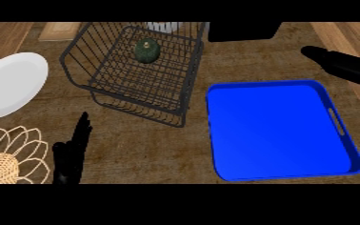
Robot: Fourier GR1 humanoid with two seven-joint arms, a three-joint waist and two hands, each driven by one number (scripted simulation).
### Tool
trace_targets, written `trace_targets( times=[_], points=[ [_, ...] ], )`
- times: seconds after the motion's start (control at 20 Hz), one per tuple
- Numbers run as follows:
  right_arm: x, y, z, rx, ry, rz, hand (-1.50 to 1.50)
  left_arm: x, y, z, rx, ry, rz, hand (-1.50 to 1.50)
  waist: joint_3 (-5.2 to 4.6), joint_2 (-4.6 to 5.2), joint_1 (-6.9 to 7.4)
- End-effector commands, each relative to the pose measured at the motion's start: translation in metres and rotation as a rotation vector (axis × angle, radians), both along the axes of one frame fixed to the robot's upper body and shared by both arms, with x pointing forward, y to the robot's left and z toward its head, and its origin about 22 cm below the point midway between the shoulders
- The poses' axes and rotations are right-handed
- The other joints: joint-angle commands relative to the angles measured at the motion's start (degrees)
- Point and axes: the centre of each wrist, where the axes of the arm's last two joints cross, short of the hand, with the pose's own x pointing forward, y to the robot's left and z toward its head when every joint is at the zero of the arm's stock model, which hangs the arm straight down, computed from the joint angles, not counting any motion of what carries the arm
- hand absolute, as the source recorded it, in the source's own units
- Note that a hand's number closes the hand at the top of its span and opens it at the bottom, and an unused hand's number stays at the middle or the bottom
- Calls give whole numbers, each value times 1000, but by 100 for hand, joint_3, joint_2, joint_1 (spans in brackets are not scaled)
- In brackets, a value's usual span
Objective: Pick the squash from the tray and place it in the tiered basket
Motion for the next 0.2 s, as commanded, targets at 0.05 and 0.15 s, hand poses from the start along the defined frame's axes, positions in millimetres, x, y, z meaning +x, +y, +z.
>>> trace_targets(
  times=[0.05,0.15],
  points=[
    [-73,-42,16,-33,37,71,-150,3,-4,8,-2,-16,-5,0,10,15,2],
    [-87,-70,24,-25,-4,56,-150,10,2,8,-14,-5,1,0,10,49,63]
  ],
)
